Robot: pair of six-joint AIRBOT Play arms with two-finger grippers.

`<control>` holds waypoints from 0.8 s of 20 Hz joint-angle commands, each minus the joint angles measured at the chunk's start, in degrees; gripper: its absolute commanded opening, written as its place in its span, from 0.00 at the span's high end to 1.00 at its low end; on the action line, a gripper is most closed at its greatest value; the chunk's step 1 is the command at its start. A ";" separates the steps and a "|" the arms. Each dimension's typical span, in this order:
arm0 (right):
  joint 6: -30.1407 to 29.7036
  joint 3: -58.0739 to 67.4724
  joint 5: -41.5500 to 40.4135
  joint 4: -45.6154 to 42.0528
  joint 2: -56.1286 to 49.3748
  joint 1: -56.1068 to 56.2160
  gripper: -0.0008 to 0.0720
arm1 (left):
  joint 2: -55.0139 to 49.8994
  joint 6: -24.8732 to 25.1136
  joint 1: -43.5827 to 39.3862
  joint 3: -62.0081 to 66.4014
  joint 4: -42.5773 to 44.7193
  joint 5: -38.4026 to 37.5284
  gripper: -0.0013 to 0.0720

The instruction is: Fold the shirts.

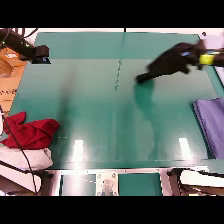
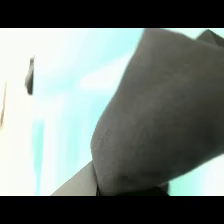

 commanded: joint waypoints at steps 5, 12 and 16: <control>-1.16 1.33 3.10 -0.46 1.27 -26.84 0.96 | 0.04 0.00 0.00 -0.02 0.11 -0.50 0.96; -4.81 4.44 2.86 -0.50 -2.25 -31.98 0.96 | 0.04 -1.09 0.00 -0.02 0.13 -1.22 0.96; -5.77 10.75 2.60 -0.48 -3.04 -33.05 0.96 | 0.04 -1.09 0.00 -0.02 0.17 -2.43 0.96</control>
